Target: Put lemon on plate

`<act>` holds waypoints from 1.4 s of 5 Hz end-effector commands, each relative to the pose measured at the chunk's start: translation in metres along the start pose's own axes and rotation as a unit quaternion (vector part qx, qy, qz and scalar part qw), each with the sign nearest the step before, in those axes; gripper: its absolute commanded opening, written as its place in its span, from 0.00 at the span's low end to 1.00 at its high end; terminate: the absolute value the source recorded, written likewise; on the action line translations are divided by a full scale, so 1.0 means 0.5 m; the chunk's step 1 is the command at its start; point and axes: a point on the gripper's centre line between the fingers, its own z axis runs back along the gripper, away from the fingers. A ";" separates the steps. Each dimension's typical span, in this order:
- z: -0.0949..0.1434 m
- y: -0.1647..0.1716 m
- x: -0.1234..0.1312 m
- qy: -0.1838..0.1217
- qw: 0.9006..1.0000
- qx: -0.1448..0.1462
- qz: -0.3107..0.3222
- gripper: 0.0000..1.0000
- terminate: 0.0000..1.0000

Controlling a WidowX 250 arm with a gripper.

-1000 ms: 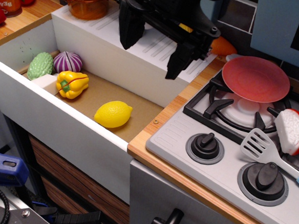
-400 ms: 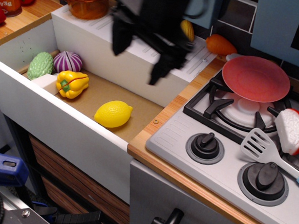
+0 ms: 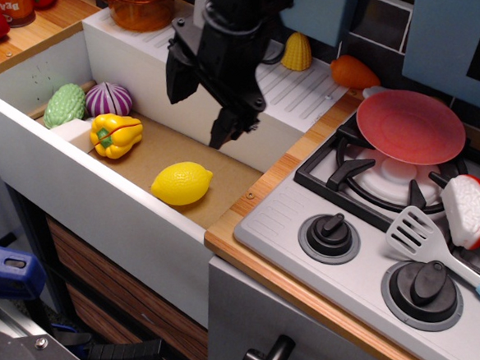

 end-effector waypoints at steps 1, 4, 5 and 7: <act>-0.055 0.038 0.013 -0.029 0.999 0.002 -0.016 1.00 0.00; -0.183 0.062 0.002 -0.090 0.994 -0.028 -0.050 1.00 0.00; -0.210 0.074 0.017 -0.108 0.992 -0.034 -0.054 1.00 0.00; -0.253 0.064 0.025 -0.133 0.987 -0.066 -0.059 1.00 0.00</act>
